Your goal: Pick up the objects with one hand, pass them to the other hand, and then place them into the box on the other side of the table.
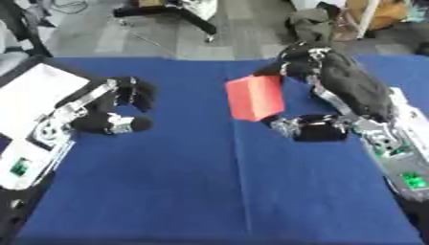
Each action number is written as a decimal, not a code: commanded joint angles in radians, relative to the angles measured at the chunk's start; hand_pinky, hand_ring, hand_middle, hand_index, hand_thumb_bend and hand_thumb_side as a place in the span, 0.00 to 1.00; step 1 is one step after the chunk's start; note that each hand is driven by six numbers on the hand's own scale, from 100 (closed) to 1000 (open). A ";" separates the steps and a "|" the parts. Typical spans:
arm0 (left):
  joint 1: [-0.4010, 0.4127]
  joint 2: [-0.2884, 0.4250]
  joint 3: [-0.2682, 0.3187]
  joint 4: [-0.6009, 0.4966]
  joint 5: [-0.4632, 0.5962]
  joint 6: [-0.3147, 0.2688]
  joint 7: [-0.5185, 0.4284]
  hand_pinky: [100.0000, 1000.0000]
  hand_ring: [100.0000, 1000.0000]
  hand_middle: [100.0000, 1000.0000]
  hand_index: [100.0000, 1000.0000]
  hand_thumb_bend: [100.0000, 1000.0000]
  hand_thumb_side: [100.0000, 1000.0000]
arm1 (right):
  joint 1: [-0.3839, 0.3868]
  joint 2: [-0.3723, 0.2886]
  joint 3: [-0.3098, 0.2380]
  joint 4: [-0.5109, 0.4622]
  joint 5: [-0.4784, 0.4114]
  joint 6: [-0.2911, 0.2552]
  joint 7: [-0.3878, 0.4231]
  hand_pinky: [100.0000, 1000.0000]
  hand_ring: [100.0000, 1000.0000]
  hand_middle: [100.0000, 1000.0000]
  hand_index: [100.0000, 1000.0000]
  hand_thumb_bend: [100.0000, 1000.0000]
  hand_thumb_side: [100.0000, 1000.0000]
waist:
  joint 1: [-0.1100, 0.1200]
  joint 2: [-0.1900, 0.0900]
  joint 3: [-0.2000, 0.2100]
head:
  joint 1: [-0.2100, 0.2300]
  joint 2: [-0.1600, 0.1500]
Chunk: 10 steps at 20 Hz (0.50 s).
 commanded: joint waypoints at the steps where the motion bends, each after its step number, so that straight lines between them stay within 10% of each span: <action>1: -0.027 0.007 -0.005 -0.008 0.025 0.000 -0.022 0.65 0.59 0.58 0.73 0.75 0.47 | -0.024 0.030 0.019 -0.021 0.016 -0.024 -0.006 0.67 0.49 0.36 0.45 0.03 0.06 | 0.003 -0.005 0.003 | -0.002 -0.002; 10: -0.051 0.006 -0.031 -0.030 0.111 0.002 -0.087 0.65 0.59 0.59 0.73 0.79 0.49 | -0.033 0.057 0.044 -0.007 0.047 -0.048 -0.026 0.66 0.49 0.36 0.45 0.03 0.05 | 0.010 0.001 0.006 | -0.016 -0.002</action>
